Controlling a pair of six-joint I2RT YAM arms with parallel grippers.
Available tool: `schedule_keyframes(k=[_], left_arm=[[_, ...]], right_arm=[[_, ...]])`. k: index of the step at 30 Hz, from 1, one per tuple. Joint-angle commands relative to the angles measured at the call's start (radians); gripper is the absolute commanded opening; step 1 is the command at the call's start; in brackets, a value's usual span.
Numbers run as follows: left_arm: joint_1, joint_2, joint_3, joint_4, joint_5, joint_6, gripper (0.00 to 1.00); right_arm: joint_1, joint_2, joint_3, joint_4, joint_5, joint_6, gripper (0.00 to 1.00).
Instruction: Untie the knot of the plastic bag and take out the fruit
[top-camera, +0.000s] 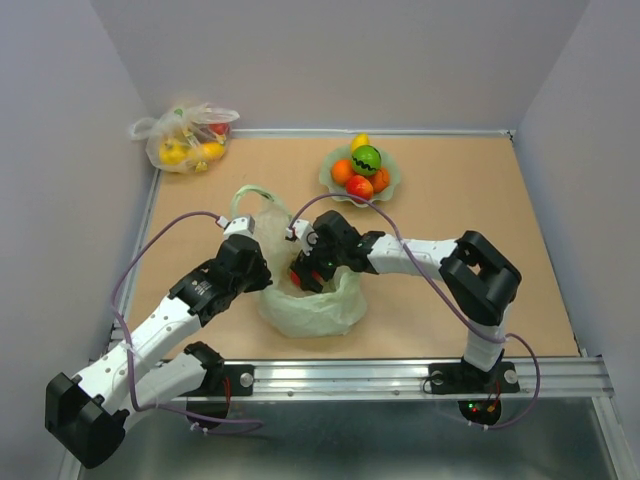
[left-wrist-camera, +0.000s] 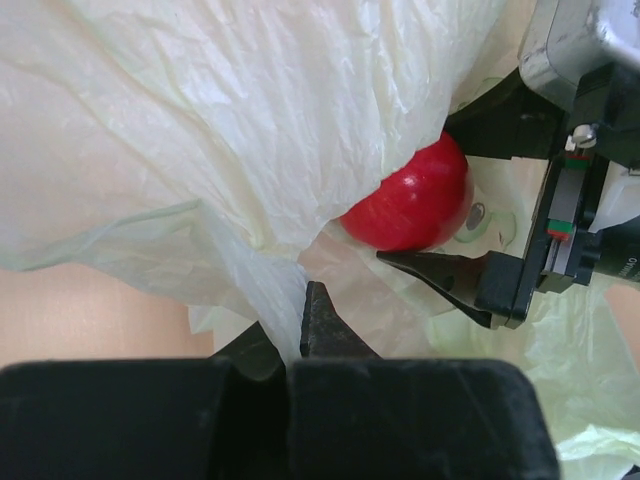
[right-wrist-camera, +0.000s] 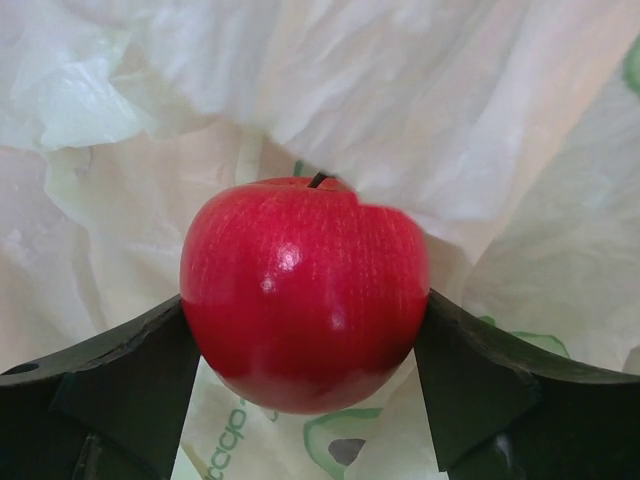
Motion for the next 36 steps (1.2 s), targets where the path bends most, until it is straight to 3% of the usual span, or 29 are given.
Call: schedule_keyframes(k=[1,2,3,4,15,23,28,31,36], left_arm=[[-0.003,-0.022,-0.003,0.021,-0.053,0.006,0.00],[-0.001,-0.019,-0.001,0.026,-0.060,0.006,0.00],[-0.003,-0.019,-0.003,0.032,-0.071,0.008,0.00],[-0.001,-0.016,-0.003,0.037,-0.077,0.009,0.00],[0.048,0.098,0.008,0.106,-0.191,0.054,0.00],[0.151,0.142,0.043,0.141,-0.229,0.129,0.00],[0.181,0.083,0.039,0.170,-0.241,0.147,0.00],[0.183,-0.003,0.021,0.198,-0.260,0.156,0.00],[0.184,-0.135,-0.016,0.250,-0.292,0.193,0.00]], right_arm=[[0.008,-0.076,0.040,0.016,-0.015,0.011,0.51],[0.006,-0.087,0.042,0.016,-0.021,0.011,0.26],[0.006,-0.098,0.042,0.016,-0.024,0.014,0.11],[0.008,-0.117,0.044,0.018,-0.033,0.017,0.05],[0.008,-0.274,0.094,0.013,-0.070,0.037,0.00],[-0.010,-0.377,0.134,0.015,0.231,-0.060,0.00],[-0.084,-0.339,0.180,0.015,0.402,-0.093,0.00],[-0.190,-0.276,0.220,0.015,0.401,-0.051,0.00],[-0.248,-0.139,0.290,0.018,0.409,-0.037,0.01]])
